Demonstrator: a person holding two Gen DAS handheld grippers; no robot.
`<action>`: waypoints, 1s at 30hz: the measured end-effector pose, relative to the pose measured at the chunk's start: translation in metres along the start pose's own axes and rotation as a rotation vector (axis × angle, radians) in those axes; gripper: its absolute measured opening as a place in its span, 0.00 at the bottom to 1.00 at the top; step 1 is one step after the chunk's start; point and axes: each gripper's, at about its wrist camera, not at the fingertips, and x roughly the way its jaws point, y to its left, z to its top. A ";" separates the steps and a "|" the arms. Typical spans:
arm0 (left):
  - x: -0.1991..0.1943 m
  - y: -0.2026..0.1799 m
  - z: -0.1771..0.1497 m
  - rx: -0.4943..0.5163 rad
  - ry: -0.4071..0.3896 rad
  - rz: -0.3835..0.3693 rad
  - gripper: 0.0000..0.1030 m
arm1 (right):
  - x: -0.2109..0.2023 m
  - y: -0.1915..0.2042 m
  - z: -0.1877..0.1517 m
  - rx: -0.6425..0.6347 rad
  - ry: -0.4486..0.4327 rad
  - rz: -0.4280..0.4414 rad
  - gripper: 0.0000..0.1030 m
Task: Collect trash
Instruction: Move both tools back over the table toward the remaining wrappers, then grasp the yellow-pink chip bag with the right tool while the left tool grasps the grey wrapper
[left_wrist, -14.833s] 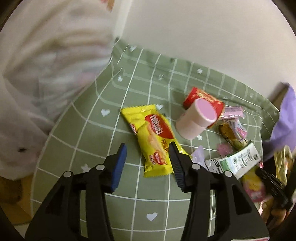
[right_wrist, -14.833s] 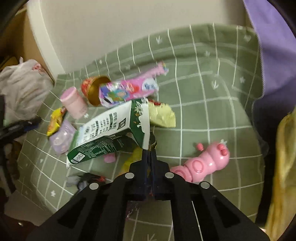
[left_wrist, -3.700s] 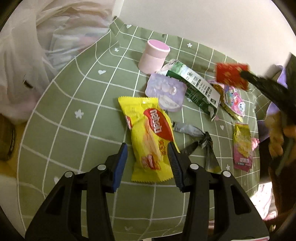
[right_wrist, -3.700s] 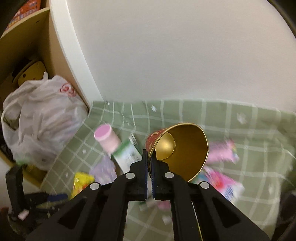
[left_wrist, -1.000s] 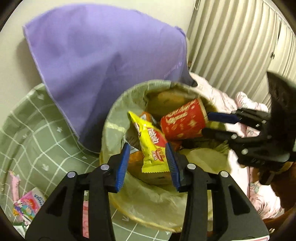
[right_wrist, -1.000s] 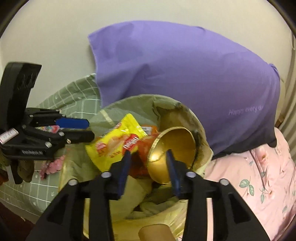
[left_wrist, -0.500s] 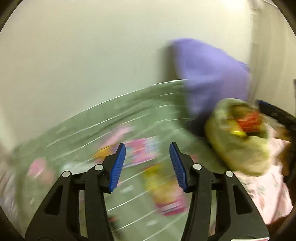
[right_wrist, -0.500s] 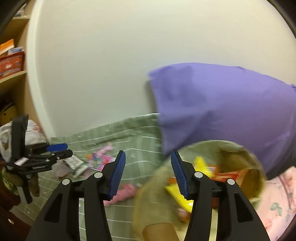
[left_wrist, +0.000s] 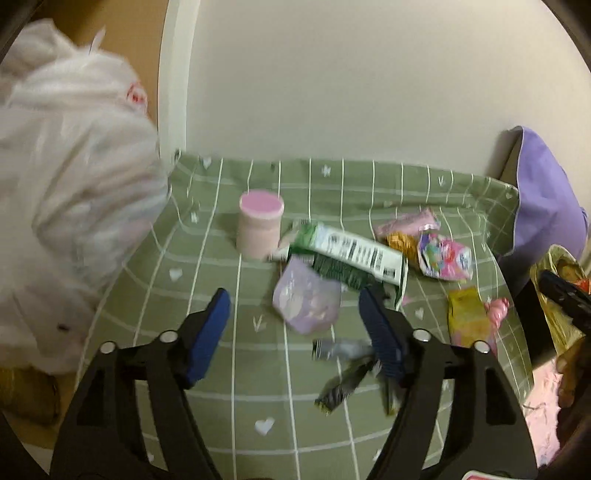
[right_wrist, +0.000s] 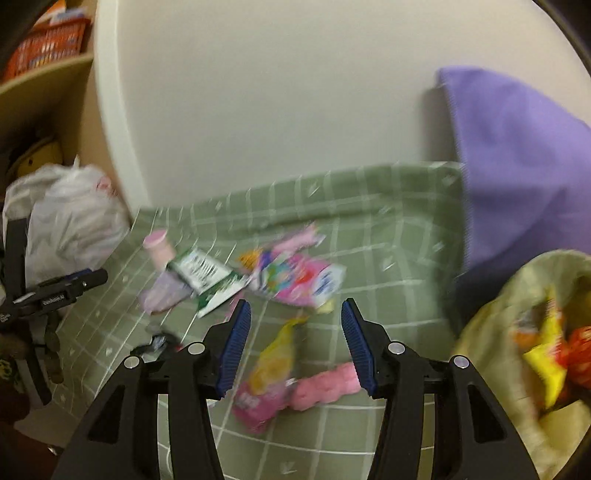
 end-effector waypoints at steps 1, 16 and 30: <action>0.001 0.002 -0.004 -0.008 0.019 -0.013 0.71 | 0.007 0.008 -0.003 -0.026 0.015 -0.009 0.47; 0.060 -0.063 -0.032 0.097 0.209 -0.114 0.64 | 0.018 -0.010 -0.027 0.041 0.090 -0.185 0.47; 0.053 -0.077 -0.021 0.124 0.235 -0.163 0.11 | 0.022 -0.010 -0.041 0.058 0.144 -0.031 0.47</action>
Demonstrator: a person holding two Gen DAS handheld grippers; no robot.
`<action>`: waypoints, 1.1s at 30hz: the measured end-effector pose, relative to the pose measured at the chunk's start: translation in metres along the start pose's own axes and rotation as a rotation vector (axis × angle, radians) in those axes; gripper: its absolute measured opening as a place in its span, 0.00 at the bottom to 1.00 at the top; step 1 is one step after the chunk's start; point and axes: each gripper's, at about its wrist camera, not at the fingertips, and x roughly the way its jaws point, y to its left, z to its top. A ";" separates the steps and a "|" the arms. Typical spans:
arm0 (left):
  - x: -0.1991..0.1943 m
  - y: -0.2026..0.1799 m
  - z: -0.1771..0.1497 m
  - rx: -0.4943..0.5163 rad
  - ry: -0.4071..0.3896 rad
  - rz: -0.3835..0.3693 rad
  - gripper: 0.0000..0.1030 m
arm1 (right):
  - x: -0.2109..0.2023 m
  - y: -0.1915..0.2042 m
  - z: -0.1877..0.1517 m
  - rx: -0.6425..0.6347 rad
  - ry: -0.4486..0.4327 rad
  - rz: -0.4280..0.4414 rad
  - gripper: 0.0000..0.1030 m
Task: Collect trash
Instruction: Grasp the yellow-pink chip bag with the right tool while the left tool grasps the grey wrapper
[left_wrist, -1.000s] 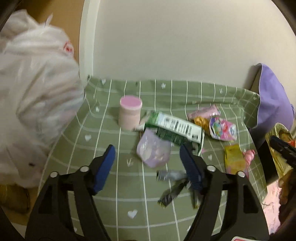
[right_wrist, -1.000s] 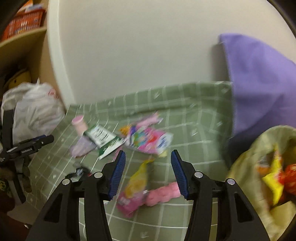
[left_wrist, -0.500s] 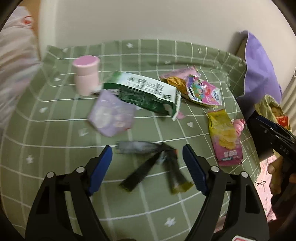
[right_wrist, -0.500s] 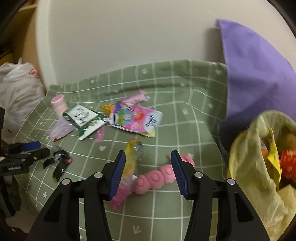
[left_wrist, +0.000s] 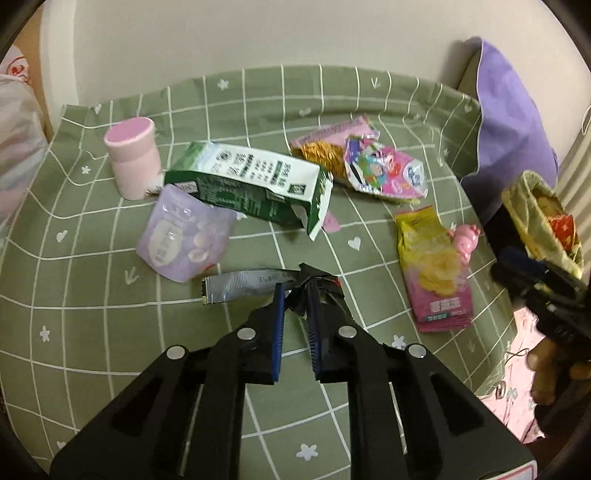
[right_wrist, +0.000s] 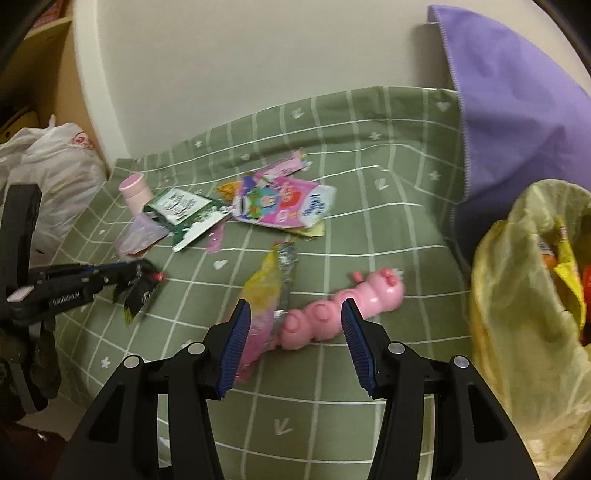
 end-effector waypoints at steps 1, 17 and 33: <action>-0.004 0.002 0.000 -0.007 -0.008 -0.003 0.11 | 0.002 0.002 0.001 -0.007 0.002 0.007 0.47; -0.040 0.024 -0.007 -0.049 -0.049 0.046 0.11 | 0.050 0.013 0.012 -0.061 0.111 0.079 0.09; -0.052 0.006 0.014 0.008 -0.100 0.005 0.11 | -0.003 0.005 0.024 -0.022 -0.015 0.087 0.08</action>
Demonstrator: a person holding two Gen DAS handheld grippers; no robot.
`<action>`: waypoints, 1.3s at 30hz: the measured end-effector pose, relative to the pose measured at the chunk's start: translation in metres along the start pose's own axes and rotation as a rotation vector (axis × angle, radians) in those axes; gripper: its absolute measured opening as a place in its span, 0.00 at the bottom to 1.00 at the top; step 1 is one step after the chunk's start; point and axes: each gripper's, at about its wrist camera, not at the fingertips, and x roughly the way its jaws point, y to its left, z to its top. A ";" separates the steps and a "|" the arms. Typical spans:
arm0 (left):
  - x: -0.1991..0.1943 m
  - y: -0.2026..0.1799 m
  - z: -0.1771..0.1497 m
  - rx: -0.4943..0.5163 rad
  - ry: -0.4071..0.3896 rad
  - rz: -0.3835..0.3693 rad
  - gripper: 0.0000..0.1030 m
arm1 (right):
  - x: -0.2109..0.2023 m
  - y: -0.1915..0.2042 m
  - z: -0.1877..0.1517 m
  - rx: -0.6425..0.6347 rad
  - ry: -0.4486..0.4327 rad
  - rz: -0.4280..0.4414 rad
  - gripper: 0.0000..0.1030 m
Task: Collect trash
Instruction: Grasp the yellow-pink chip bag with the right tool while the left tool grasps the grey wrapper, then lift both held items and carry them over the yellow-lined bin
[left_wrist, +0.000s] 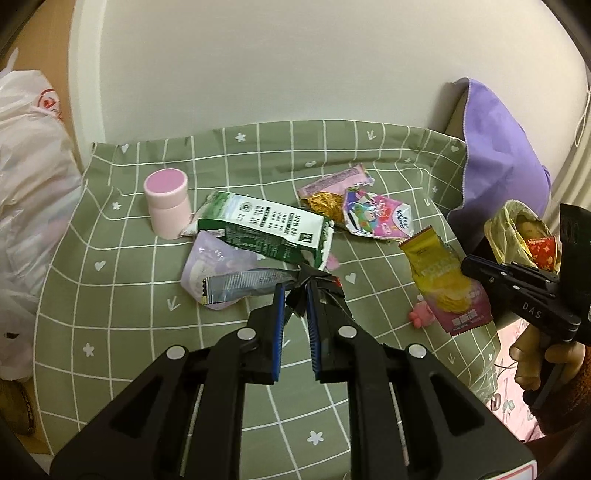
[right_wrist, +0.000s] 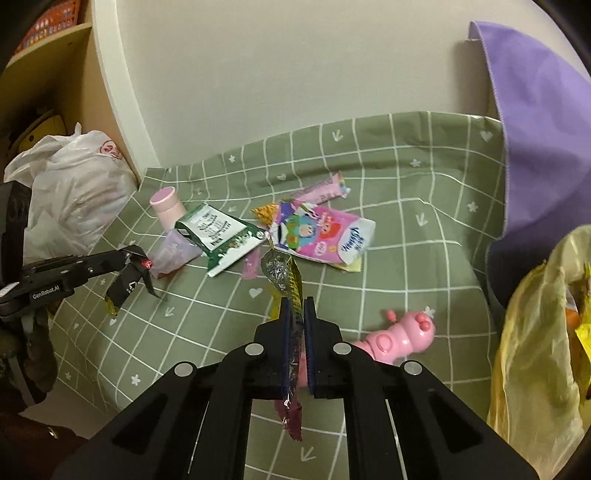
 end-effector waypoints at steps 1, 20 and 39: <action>0.001 -0.002 0.000 0.005 0.001 -0.004 0.11 | 0.000 -0.001 -0.002 0.007 0.003 -0.003 0.08; 0.012 0.007 -0.015 -0.038 0.057 -0.016 0.11 | -0.003 -0.004 -0.046 -0.033 0.040 0.035 0.40; 0.021 0.019 -0.019 -0.045 0.047 -0.009 0.29 | 0.006 -0.017 -0.054 0.039 0.072 0.087 0.06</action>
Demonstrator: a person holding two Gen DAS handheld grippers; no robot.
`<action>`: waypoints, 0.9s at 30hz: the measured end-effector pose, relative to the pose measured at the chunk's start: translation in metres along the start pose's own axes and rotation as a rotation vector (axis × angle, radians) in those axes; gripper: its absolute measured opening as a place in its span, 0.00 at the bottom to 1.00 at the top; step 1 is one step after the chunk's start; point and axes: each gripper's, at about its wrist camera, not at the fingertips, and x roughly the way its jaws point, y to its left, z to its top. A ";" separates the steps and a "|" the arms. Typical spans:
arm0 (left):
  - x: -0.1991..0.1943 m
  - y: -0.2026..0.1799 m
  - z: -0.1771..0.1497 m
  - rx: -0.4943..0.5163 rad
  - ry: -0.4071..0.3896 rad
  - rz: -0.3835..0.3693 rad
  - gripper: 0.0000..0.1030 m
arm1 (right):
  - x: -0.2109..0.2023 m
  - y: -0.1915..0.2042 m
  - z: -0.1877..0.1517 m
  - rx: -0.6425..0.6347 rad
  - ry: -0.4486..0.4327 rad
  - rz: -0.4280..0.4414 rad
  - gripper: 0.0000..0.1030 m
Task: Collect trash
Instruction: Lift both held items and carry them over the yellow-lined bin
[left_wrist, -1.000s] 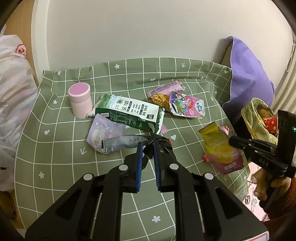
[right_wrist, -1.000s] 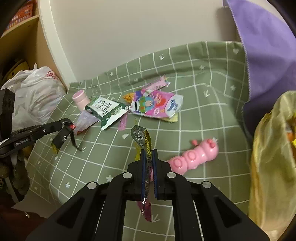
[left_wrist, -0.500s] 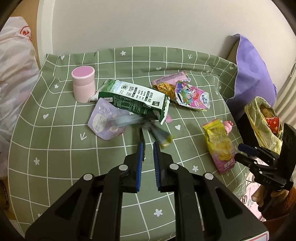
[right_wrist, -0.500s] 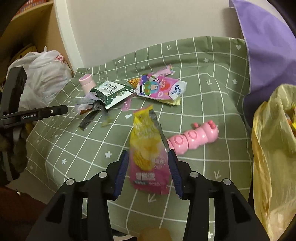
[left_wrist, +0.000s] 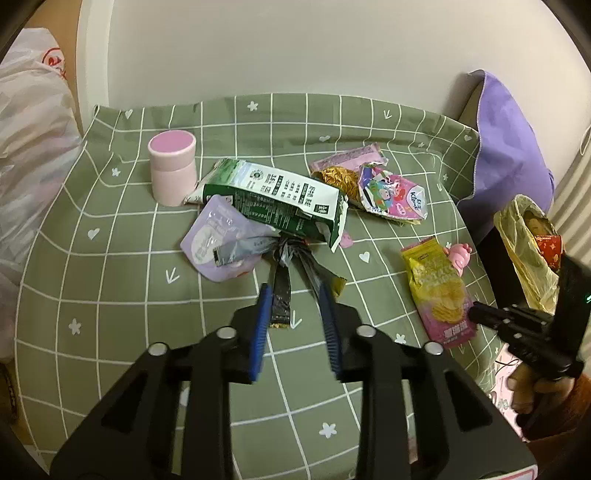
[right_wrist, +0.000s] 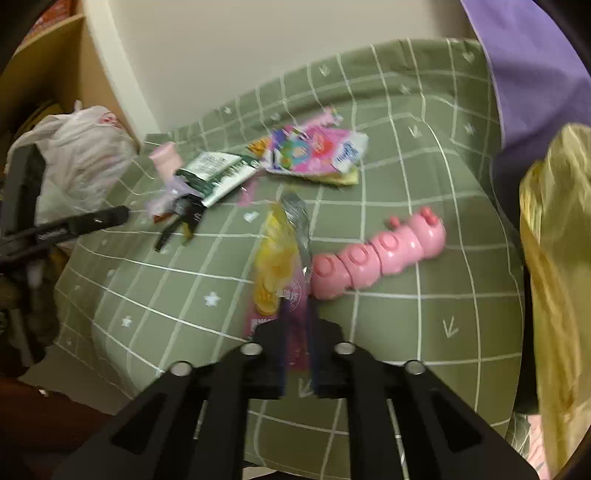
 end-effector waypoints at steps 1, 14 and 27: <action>0.002 0.000 0.000 0.007 -0.004 -0.001 0.30 | -0.005 0.000 0.004 -0.004 -0.013 0.002 0.05; 0.071 -0.011 0.037 0.165 0.052 0.098 0.30 | -0.042 -0.007 0.030 0.026 -0.107 -0.082 0.04; 0.038 -0.024 0.062 0.135 -0.026 0.040 0.06 | -0.090 -0.014 0.038 0.029 -0.227 -0.156 0.04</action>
